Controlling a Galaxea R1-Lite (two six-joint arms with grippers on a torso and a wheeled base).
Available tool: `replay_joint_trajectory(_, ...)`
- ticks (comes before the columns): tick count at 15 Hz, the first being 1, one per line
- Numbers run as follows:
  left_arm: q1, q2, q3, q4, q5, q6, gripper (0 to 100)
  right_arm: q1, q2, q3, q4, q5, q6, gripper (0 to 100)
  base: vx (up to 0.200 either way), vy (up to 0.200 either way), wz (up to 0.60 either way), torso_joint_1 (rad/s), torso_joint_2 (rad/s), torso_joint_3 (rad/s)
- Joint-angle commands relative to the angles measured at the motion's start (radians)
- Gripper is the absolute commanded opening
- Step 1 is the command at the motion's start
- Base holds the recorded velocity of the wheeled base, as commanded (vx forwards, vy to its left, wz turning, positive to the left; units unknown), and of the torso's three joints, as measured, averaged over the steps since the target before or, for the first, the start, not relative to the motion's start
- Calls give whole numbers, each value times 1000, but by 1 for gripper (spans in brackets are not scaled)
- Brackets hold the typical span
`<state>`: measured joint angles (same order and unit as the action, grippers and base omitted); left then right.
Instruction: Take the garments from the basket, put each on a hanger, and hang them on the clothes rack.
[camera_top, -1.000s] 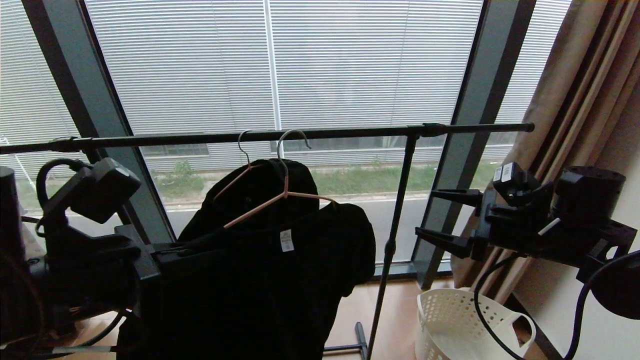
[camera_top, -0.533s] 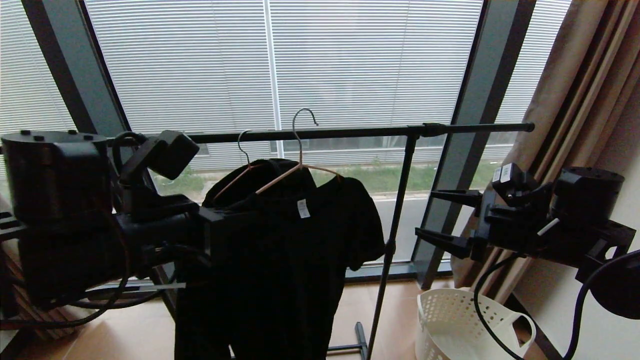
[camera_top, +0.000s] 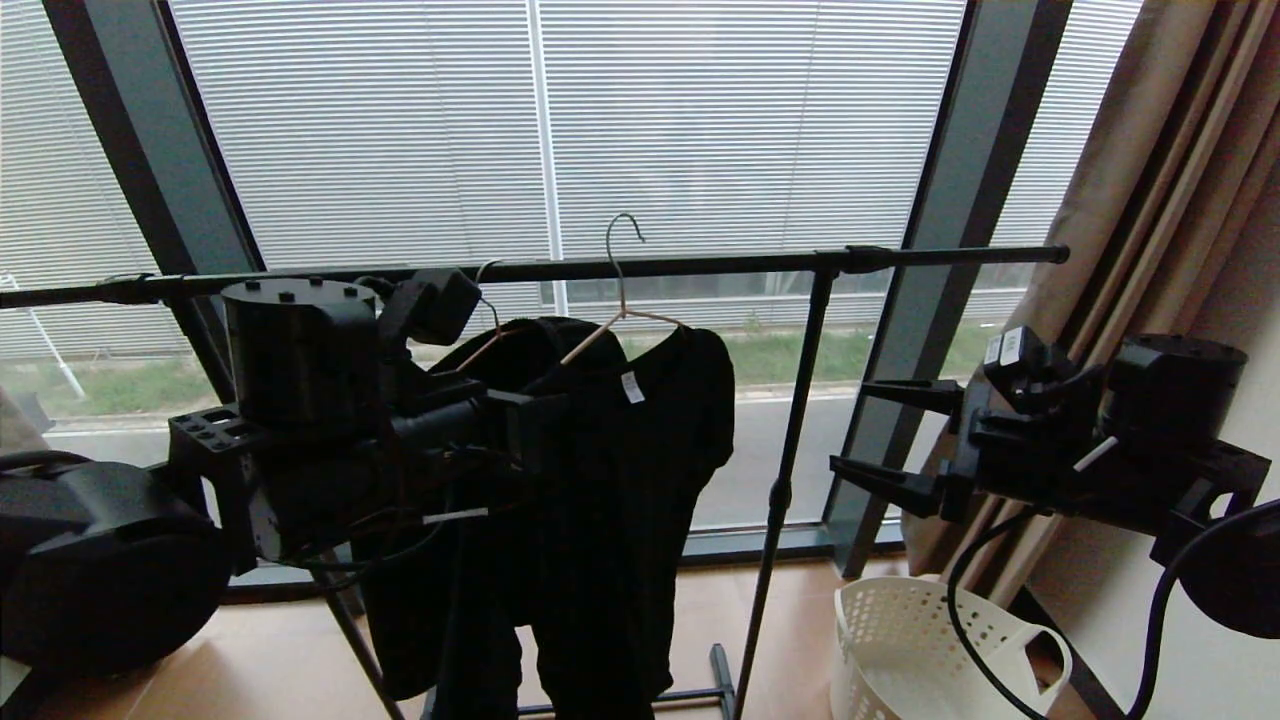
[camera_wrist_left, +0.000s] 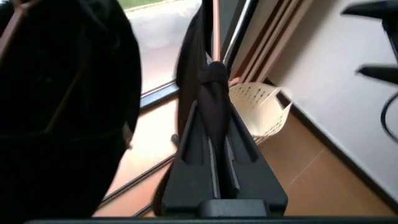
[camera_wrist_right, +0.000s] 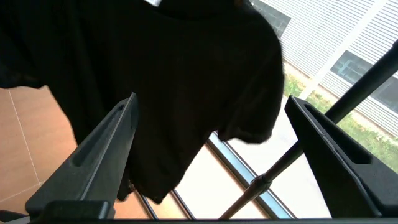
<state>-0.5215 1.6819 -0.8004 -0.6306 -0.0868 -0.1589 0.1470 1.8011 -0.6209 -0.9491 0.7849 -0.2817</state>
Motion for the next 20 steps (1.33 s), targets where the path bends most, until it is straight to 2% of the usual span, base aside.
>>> replay_joint_trajectory(1,-17,91,-3,-64,35,-7,0,0,1,0,0,1,-1,100,0,0,0,0,0,0)
replay_joint_trajectory(4,-28,173,-11,-189,61,-21,0,0,3,-2,0,1,-1,100,0,0,0,0,0,0)
replay_joint_trajectory(10,-29,269,-89,-253,111,-56,0,0,6,-2,0,1,-1,100,0,0,0,0,0,0)
replay_joint_trajectory(13,-28,311,-97,-342,111,-57,0,0,11,0,0,1,-2,100,0,0,0,0,0,0)
replay_joint_trajectory(20,-28,392,-163,-345,159,-57,0,2,20,0,-2,-1,-4,100,0,0,0,0,0,0)
